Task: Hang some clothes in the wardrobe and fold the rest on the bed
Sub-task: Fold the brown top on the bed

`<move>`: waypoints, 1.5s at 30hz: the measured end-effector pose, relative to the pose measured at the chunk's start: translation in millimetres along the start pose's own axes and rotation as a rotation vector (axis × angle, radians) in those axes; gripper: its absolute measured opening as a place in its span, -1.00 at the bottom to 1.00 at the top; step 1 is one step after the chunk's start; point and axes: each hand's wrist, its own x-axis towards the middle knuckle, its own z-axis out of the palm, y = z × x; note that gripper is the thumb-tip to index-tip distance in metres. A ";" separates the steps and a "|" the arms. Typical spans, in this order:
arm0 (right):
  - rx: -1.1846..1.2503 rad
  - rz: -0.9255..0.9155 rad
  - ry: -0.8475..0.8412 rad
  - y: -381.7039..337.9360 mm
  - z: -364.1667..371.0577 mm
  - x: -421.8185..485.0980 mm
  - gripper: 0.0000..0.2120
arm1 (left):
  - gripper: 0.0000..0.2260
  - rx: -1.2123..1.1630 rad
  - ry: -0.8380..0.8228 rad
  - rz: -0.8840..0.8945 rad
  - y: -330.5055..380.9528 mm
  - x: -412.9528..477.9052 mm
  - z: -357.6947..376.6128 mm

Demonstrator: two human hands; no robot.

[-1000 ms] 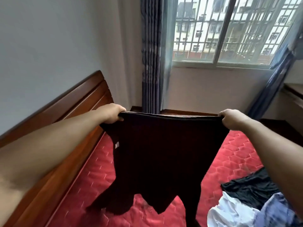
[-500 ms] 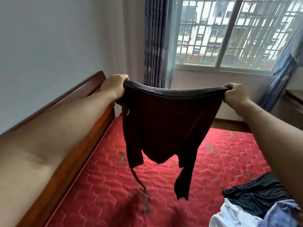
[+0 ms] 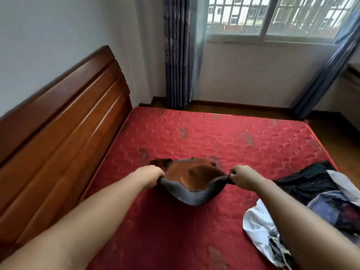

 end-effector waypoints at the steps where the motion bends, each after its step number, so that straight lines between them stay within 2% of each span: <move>1: -0.050 -0.001 -0.068 7.8 27.2 -4.6 -0.80 | -0.75 0.039 -0.075 -0.004 7.0 0.3 26.5; 5: -0.205 0.007 -0.320 33.9 128.1 -26.6 -0.73 | -0.63 0.145 -0.321 -0.026 30.4 -5.7 124.8; 9: -0.197 0.072 -0.537 43.6 196.7 -40.8 -0.64 | -0.71 0.154 -0.575 -0.095 46.5 -15.1 194.2; 11: -0.223 0.077 -0.583 39.7 207.0 -43.3 -0.62 | -0.72 0.152 -0.616 -0.076 44.7 -13.1 205.2; 14: -0.197 0.020 -0.555 34.8 202.0 -30.2 -0.63 | -0.73 0.121 -0.495 -0.060 33.4 5.5 195.2; 19: -0.125 0.001 -0.313 19.8 165.9 11.4 -0.73 | -0.73 0.107 -0.216 -0.059 12.0 44.6 158.3; 23: -0.114 0.001 -0.187 9.7 161.2 51.5 -0.75 | -0.67 0.031 -0.093 -0.110 -4.8 83.8 148.6; 31: -0.136 0.028 -0.194 -3.6 195.8 157.7 -0.51 | -0.57 -0.047 -0.101 -0.090 -28.5 192.4 184.5; 34: -0.148 0.030 -0.204 -2.4 223.1 199.3 -0.53 | -0.55 -0.096 -0.133 -0.102 -39.5 233.3 217.8; 39: -0.191 0.072 -0.290 18.3 286.4 263.0 -0.72 | -0.31 -0.225 -0.179 -0.226 -58.6 300.6 278.9; 42: -0.171 0.121 -0.316 36.8 317.4 298.7 -0.78 | -0.26 -0.312 -0.155 -0.295 -70.1 339.7 308.0; 45: -0.242 0.033 -0.260 56.1 341.1 332.2 -0.60 | -0.26 -0.400 -0.137 -0.338 -77.3 373.0 332.9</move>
